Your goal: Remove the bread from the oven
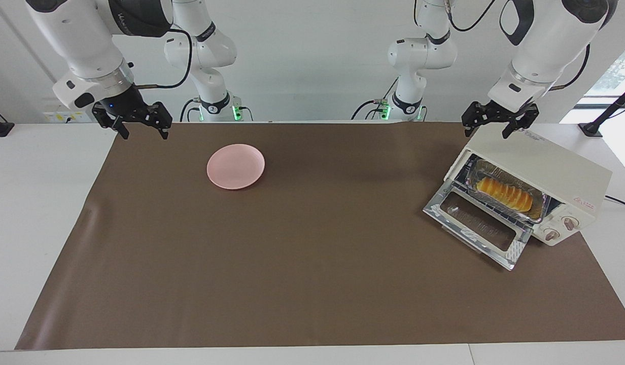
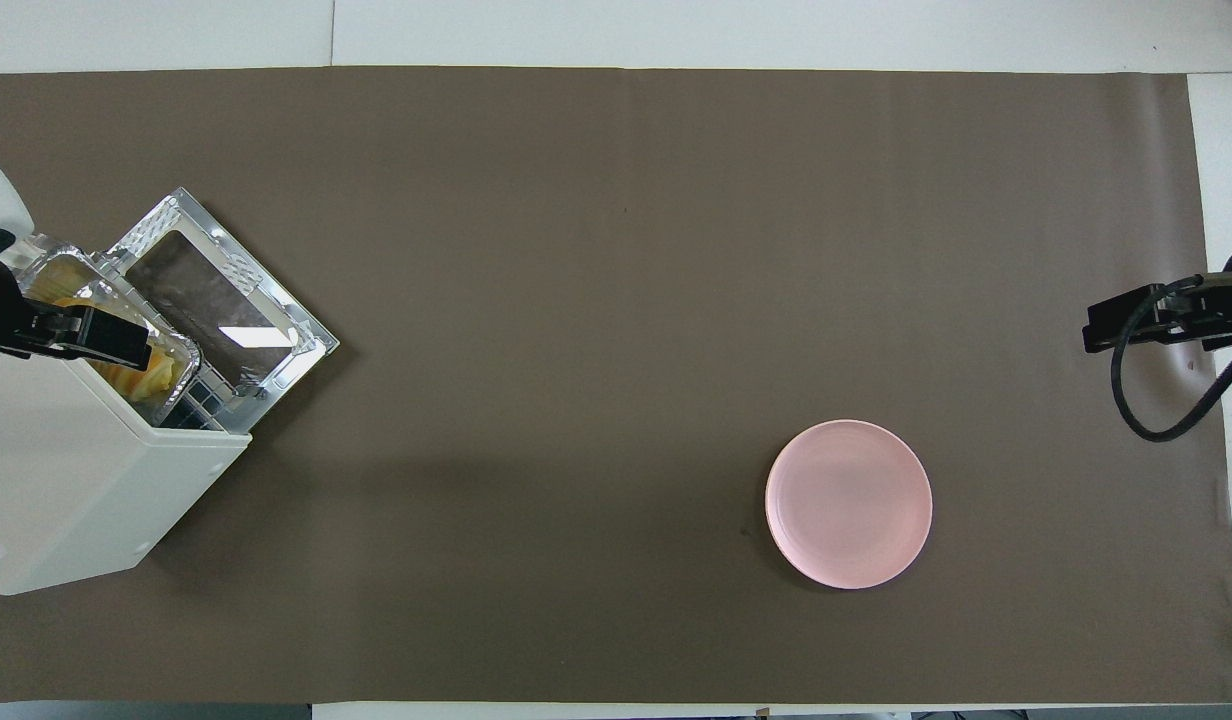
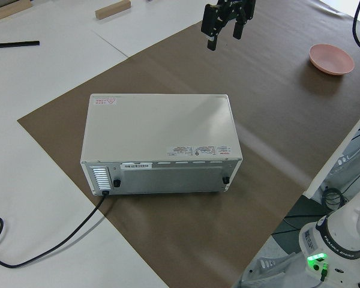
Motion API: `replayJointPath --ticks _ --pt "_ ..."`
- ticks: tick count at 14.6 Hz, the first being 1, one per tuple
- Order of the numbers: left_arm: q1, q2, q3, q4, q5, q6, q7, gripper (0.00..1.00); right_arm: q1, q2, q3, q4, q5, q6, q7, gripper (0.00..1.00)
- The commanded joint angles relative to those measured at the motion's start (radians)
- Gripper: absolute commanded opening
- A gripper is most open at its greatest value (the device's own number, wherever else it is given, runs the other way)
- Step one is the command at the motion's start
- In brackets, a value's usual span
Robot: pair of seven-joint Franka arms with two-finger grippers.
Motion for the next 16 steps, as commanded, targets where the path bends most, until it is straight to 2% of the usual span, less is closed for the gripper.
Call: replayJointPath --ticks 1,10,13,14,16 --pt "0.014 -0.016 -0.01 -0.019 -0.015 0.018 0.008 1.0 -0.011 -0.006 0.004 0.003 0.004 -0.018 -0.019 1.0" --pt "0.034 -0.022 0.001 -0.014 -0.004 0.053 -0.003 1.0 -0.011 -0.006 0.004 0.003 0.004 -0.016 -0.019 1.0" --pt "0.029 -0.007 -0.002 -0.005 0.016 0.103 -0.133 1.0 -0.011 -0.006 0.004 0.003 0.004 -0.018 -0.019 1.0" --pt "0.025 0.011 -0.001 0.006 0.014 0.1 -0.183 1.0 -0.011 -0.006 0.004 0.003 0.004 -0.018 -0.019 1.0" --pt "0.025 0.109 -0.001 0.081 0.013 0.096 -0.279 1.0 -0.011 -0.006 0.004 0.003 0.004 -0.018 -0.019 1.0"
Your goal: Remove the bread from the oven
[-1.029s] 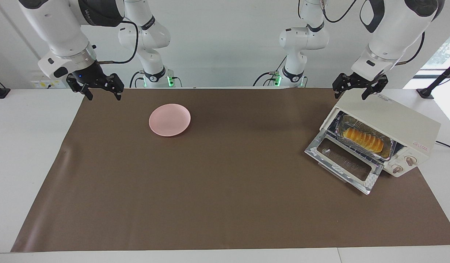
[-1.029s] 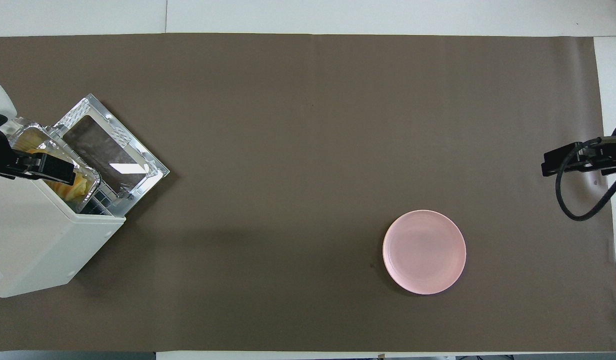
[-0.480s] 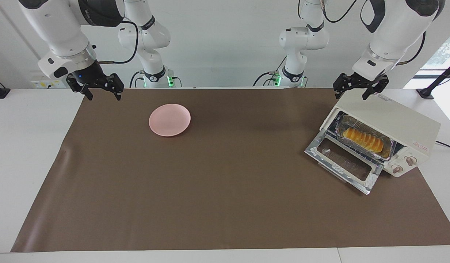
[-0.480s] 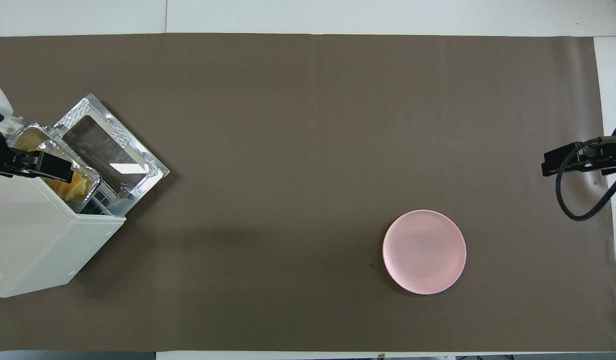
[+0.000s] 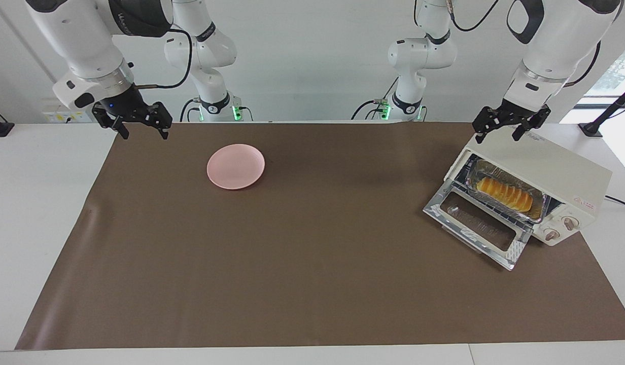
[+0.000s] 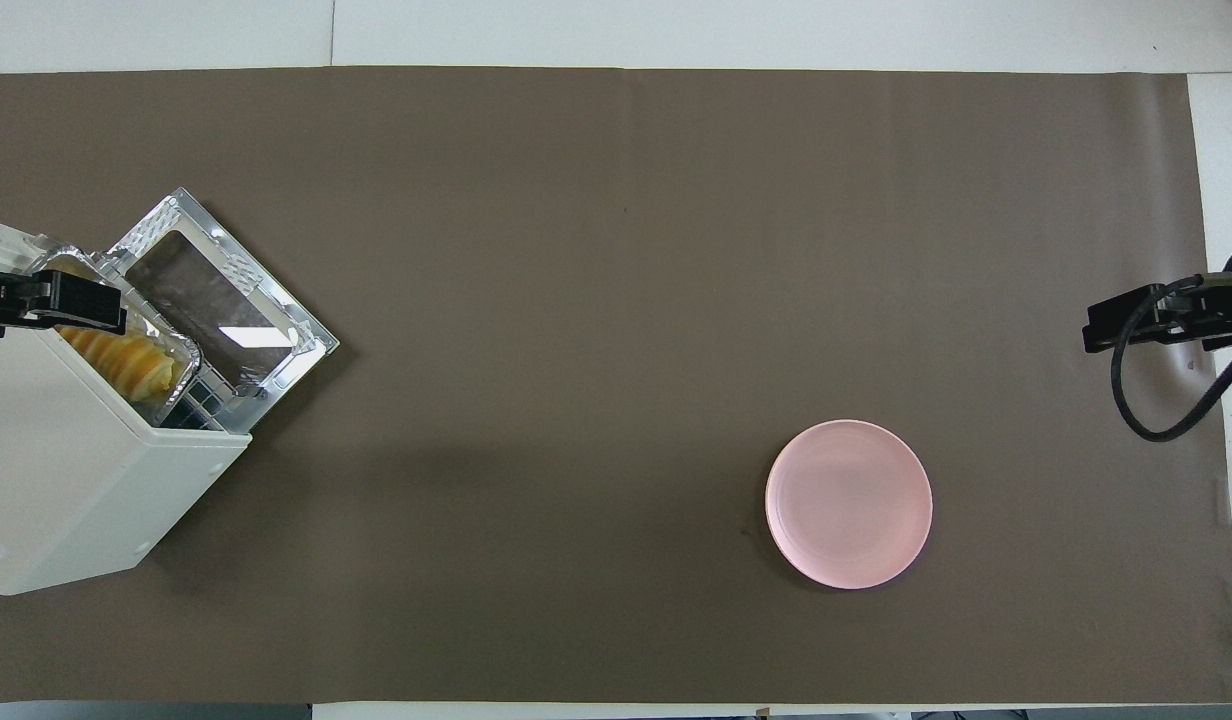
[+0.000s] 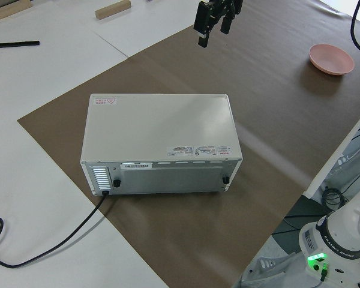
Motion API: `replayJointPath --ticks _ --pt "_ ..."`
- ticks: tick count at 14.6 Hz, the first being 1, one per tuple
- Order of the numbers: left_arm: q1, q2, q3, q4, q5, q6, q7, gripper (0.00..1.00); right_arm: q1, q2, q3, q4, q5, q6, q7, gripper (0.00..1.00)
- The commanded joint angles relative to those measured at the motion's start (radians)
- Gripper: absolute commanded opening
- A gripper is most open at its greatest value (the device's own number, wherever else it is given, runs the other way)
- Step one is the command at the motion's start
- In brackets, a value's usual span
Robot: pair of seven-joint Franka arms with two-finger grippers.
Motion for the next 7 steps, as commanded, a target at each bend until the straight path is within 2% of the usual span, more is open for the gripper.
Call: replayJointPath --ticks 1,3,5,7 --pt "0.007 0.128 -0.002 0.088 0.008 0.017 -0.115 1.0 -0.011 -0.006 0.004 0.003 0.004 -0.016 -0.019 1.0" --pt "0.004 0.226 0.0 0.153 0.029 0.035 -0.2 1.0 -0.011 -0.006 0.004 0.003 0.004 -0.018 -0.019 1.0" --pt "-0.004 0.35 0.0 0.239 0.107 0.087 -0.473 1.0 -0.011 -0.006 0.004 0.003 0.004 -0.018 -0.019 1.0" --pt "0.013 0.366 0.004 0.227 0.127 0.163 -0.604 1.0 -0.011 -0.006 0.004 0.003 0.004 -0.016 -0.019 1.0"
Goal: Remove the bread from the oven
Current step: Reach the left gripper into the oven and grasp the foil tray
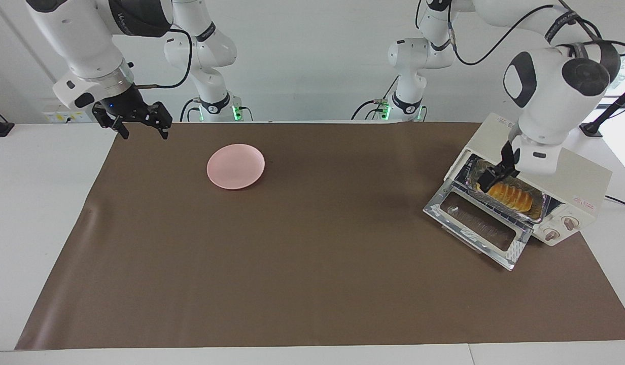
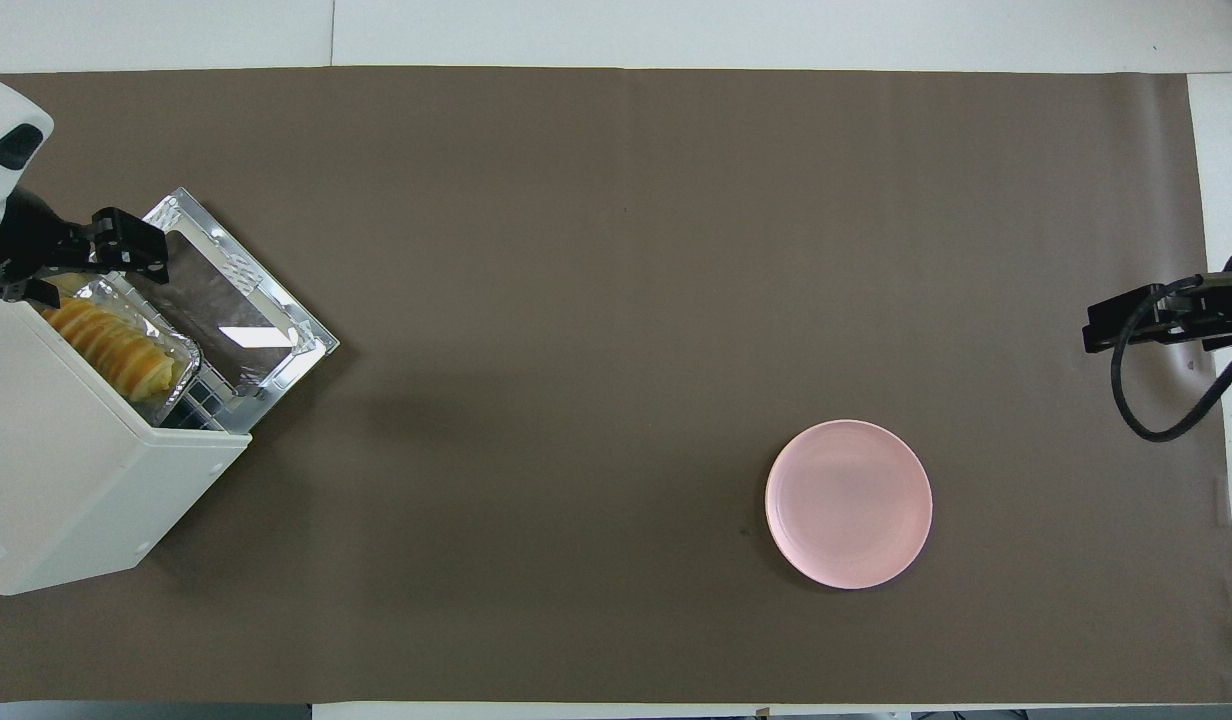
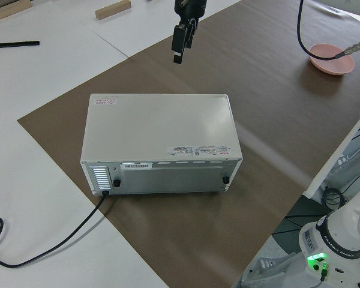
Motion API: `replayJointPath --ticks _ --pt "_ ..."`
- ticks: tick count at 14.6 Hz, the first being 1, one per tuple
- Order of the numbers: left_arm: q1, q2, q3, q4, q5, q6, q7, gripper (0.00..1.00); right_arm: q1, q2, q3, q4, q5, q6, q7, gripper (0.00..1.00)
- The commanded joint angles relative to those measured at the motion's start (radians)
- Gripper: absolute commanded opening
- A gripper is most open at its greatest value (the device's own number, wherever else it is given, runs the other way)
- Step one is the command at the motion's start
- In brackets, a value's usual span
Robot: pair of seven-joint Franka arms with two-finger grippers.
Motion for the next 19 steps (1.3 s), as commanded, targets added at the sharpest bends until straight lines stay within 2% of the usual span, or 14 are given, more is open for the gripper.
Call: replayJointPath --ticks 1,3,4,12,17,19 --pt "0.007 0.053 0.024 0.035 0.063 0.039 -0.156 1.0 -0.011 -0.006 0.004 0.003 0.004 -0.018 -0.019 1.0" --pt "-0.009 0.086 0.035 0.018 0.145 0.045 -0.306 1.0 -0.011 -0.006 0.004 0.003 0.004 -0.016 -0.019 1.0" --pt "-0.008 0.082 0.035 -0.022 0.175 0.057 -0.367 1.0 -0.011 -0.006 0.004 0.005 0.004 -0.018 -0.019 1.0" --pt "0.035 0.025 0.04 -0.272 0.18 0.292 -0.487 1.0 -0.011 -0.006 0.004 0.003 0.004 -0.018 -0.019 1.0" --pt "0.037 0.025 0.038 -0.307 0.18 0.306 -0.523 1.0 -0.011 -0.006 0.004 0.005 0.004 -0.018 -0.019 1.0" --pt "0.037 0.01 0.038 -0.342 0.18 0.316 -0.515 0.82 -0.011 -0.006 0.004 0.005 0.004 -0.016 -0.019 1.0"
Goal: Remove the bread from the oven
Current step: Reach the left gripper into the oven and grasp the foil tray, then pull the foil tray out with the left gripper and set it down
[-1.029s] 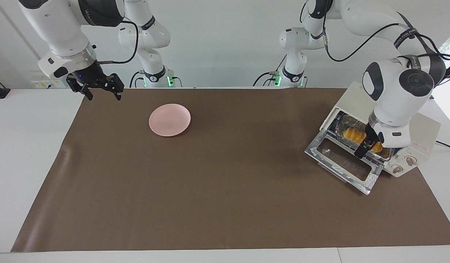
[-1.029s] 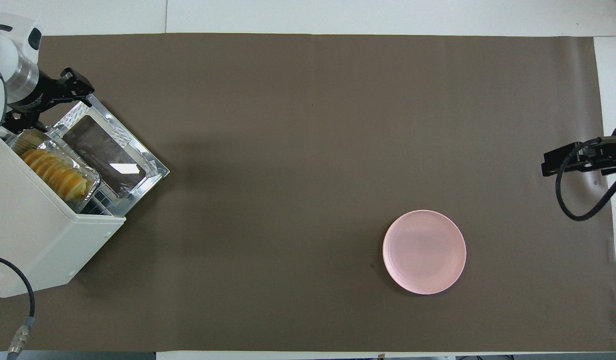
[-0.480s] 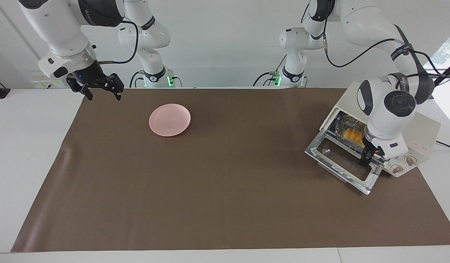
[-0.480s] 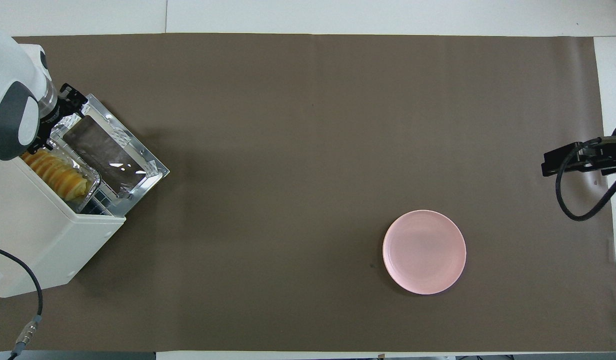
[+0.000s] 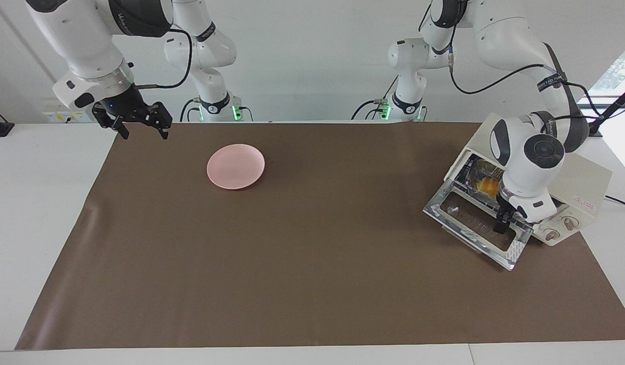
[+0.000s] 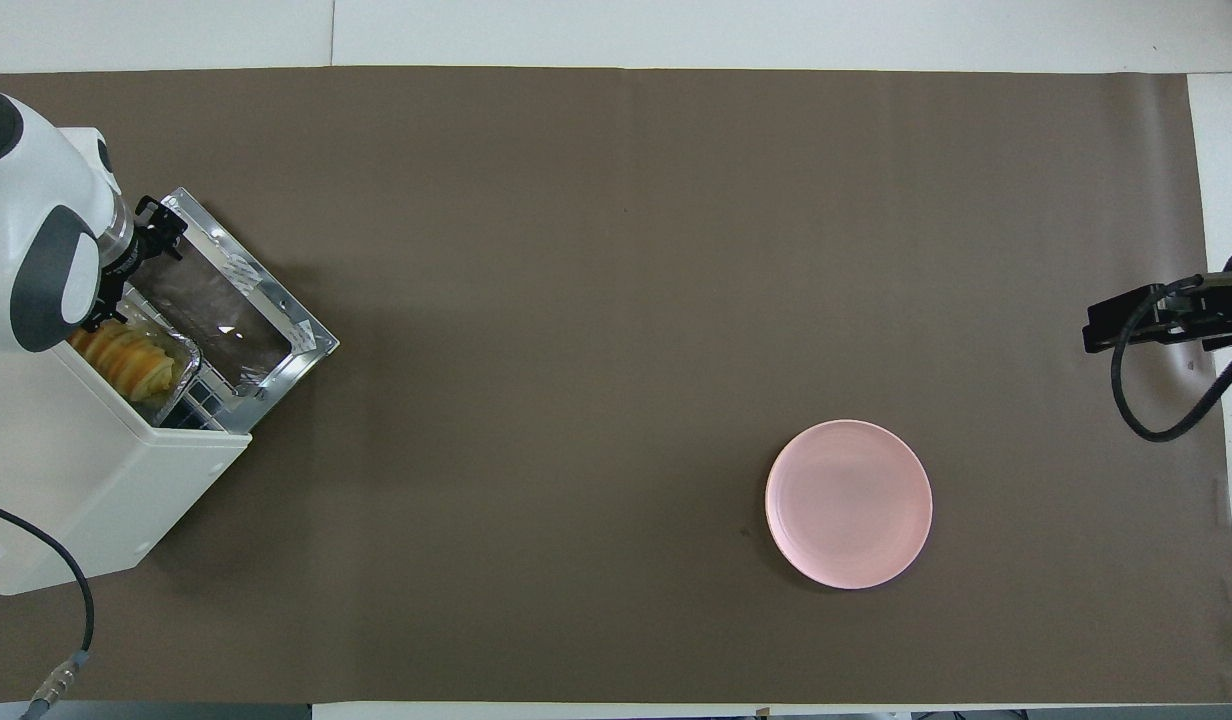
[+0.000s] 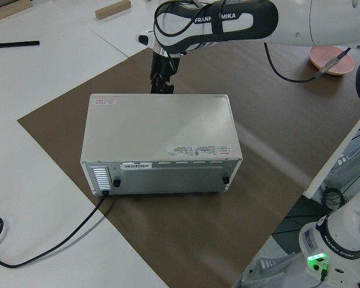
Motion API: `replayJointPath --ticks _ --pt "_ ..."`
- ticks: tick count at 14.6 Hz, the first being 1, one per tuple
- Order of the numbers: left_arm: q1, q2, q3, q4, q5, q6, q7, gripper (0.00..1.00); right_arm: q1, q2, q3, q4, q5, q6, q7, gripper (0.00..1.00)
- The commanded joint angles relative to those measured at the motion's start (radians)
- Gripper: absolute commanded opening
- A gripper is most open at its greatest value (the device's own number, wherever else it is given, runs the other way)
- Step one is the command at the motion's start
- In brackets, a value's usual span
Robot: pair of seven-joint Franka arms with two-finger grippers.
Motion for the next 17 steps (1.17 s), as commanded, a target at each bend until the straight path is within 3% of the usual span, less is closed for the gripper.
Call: replayJointPath --ticks 1,3,4,5,10,15,17 --pt "0.004 -0.056 -0.004 -0.091 0.026 0.043 -0.014 0.72 -0.011 -0.006 0.004 0.005 0.004 -0.018 -0.019 1.0" --pt "0.004 -0.059 -0.004 -0.097 0.026 0.047 -0.006 0.39 -0.011 -0.006 0.004 0.003 0.004 -0.018 -0.019 1.0" --pt "0.004 -0.059 -0.004 -0.097 0.026 0.046 0.008 0.15 -0.011 -0.006 0.004 0.003 0.004 -0.018 -0.019 1.0" --pt "0.003 -0.059 -0.004 -0.097 0.026 0.047 0.031 0.0 -0.011 -0.006 0.004 0.003 0.004 -0.018 -0.019 1.0" --pt "-0.028 -0.024 -0.008 0.0 0.026 0.067 0.123 0.0 -0.011 -0.006 0.004 0.003 0.004 -0.018 -0.019 1.0" --pt "-0.207 0.075 -0.012 0.247 0.024 0.017 0.155 0.0 -0.011 -0.006 0.004 0.003 0.004 -0.018 -0.019 1.0" --pt "-0.308 0.094 -0.021 0.291 0.021 0.001 0.201 0.0 -0.011 -0.006 0.004 0.005 0.004 -0.016 -0.019 1.0"
